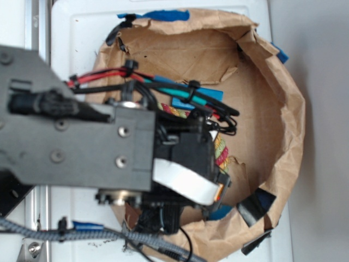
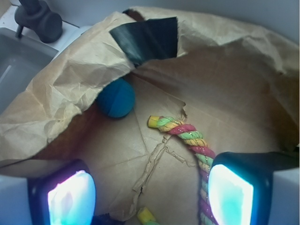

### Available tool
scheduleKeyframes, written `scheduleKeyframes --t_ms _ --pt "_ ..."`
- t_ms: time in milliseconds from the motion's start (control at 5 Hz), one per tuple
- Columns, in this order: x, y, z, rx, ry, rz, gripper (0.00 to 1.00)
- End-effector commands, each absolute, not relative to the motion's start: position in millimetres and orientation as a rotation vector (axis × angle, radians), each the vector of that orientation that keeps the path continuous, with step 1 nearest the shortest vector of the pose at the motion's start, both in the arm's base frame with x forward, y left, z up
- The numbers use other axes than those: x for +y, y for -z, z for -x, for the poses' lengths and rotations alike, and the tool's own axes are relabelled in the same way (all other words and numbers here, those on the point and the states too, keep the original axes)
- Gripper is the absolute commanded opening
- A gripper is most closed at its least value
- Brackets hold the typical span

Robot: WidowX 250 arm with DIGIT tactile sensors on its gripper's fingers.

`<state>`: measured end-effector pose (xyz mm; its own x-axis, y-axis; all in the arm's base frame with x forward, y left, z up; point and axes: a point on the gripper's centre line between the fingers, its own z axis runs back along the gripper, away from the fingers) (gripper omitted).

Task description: Grab the blue ball.

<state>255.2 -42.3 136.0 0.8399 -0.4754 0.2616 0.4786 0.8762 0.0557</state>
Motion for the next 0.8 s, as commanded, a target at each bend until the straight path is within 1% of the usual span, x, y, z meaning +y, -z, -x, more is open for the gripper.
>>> scheduleKeyframes --t_ms 0,200,400,600 --pt "-50.6 -145.2 -256.6 -0.305 0.522 0.009 1.00" --pt "-35.5 -141.4 -286.8 -0.342 0.566 0.059 1.00" --pt "-15.4 -138.3 -309.6 -0.351 0.533 0.063 1.00" --pt "-12.3 -130.3 -321.2 -0.378 0.544 0.062 1.00"
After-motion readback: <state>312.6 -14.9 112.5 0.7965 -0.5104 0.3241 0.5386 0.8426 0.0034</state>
